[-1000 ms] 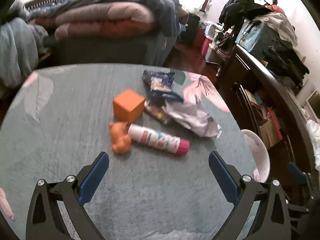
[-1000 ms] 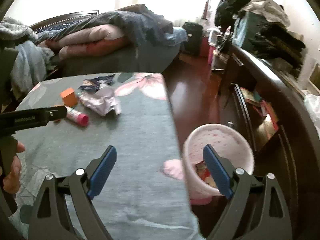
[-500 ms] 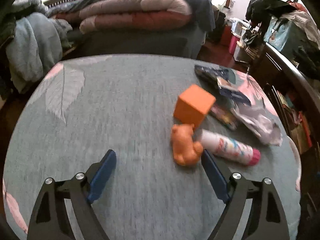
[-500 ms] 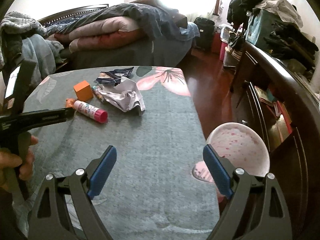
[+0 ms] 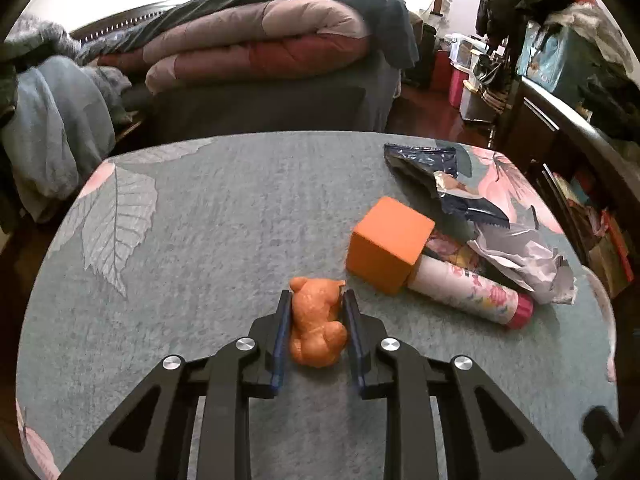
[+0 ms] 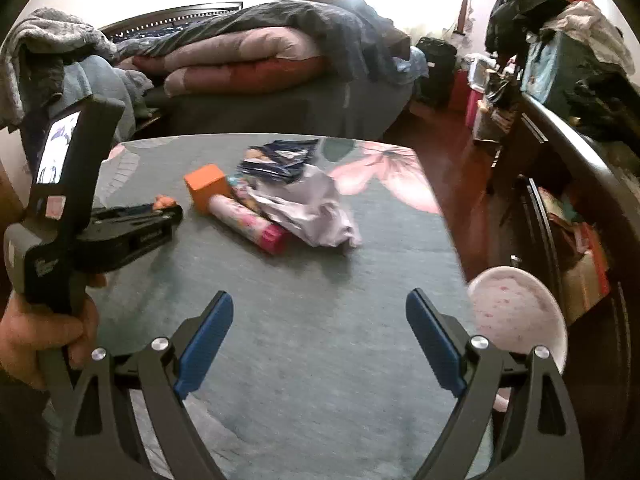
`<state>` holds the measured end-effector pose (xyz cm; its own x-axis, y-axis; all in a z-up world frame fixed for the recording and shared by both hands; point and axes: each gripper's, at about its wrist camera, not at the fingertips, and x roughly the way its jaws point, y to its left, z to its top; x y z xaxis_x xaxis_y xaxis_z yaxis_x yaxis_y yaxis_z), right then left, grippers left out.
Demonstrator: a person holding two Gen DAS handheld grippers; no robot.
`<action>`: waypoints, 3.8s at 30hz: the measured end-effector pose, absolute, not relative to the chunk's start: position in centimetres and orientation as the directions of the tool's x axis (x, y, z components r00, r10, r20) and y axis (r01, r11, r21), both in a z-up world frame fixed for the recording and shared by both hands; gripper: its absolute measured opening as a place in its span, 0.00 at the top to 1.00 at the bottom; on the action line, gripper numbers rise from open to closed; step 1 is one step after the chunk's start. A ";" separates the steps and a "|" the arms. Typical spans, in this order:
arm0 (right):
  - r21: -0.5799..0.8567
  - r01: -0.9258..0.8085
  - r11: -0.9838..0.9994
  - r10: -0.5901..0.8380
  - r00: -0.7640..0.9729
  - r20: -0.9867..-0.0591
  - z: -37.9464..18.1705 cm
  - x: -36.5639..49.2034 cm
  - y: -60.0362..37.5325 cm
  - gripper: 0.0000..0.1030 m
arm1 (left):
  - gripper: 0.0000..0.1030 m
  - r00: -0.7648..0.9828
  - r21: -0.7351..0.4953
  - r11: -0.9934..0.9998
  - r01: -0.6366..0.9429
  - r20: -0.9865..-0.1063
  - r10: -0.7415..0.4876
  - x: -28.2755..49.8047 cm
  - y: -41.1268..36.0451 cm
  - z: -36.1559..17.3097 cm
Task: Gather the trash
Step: 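Return to the table and grasp the orange toy bear with the left tool, then grasp the pink-capped glue stick with the right tool, then carry bear and glue stick over the wastebasket and open both tools to drop them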
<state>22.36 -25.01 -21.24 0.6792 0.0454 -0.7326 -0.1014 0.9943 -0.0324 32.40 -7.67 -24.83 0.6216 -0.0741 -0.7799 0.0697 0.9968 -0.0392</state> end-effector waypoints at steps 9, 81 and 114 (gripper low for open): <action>0.143 -0.071 0.987 0.157 0.602 -0.783 -22.8 25.9 -21.5 0.14 | 0.76 0.606 -0.129 0.991 -0.034 -0.791 -0.082 30.6 -1.9 -23.9; 0.036 -0.024 0.999 0.043 0.648 -0.760 -21.7 20.1 -22.3 0.15 | 0.75 0.701 -0.139 0.989 0.041 -0.702 -0.128 22.6 -1.2 -18.8; 0.078 0.287 0.955 -0.152 0.697 -0.701 -21.4 14.8 -43.4 0.15 | 0.75 0.646 -0.061 0.888 0.455 -0.663 -0.377 23.3 -25.6 -15.7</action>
